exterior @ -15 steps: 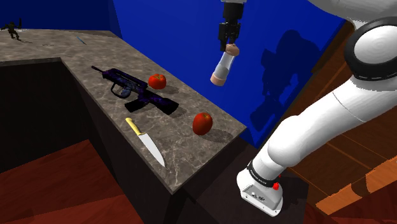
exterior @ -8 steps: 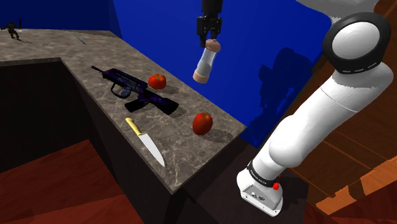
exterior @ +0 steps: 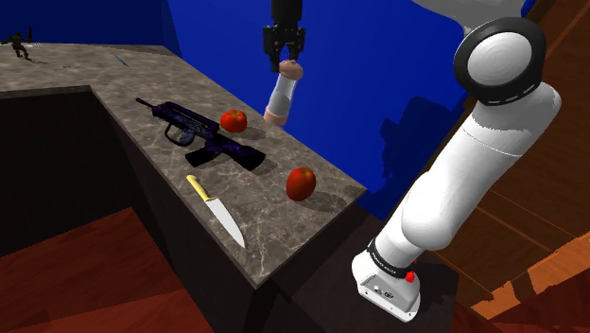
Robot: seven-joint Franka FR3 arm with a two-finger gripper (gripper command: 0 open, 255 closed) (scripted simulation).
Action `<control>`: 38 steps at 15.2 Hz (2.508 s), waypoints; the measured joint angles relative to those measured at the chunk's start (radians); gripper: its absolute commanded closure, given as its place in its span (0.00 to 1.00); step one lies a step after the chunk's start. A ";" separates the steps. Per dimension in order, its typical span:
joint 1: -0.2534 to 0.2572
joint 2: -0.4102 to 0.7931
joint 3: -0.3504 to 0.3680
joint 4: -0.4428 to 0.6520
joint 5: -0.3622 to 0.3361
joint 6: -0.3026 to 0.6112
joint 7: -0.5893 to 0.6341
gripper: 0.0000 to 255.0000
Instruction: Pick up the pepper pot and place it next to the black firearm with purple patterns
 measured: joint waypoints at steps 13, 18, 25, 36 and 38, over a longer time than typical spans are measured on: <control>0.000 -0.045 0.000 -0.231 0.001 0.187 0.004 1.00; 0.000 -0.049 0.000 -0.300 0.001 0.251 0.004 1.00; 0.000 -0.042 0.000 -0.388 0.001 0.346 0.004 1.00; 0.000 -0.024 -0.001 -0.515 0.000 0.492 0.006 1.00; 0.000 -0.014 0.000 -0.530 0.000 0.516 0.007 1.00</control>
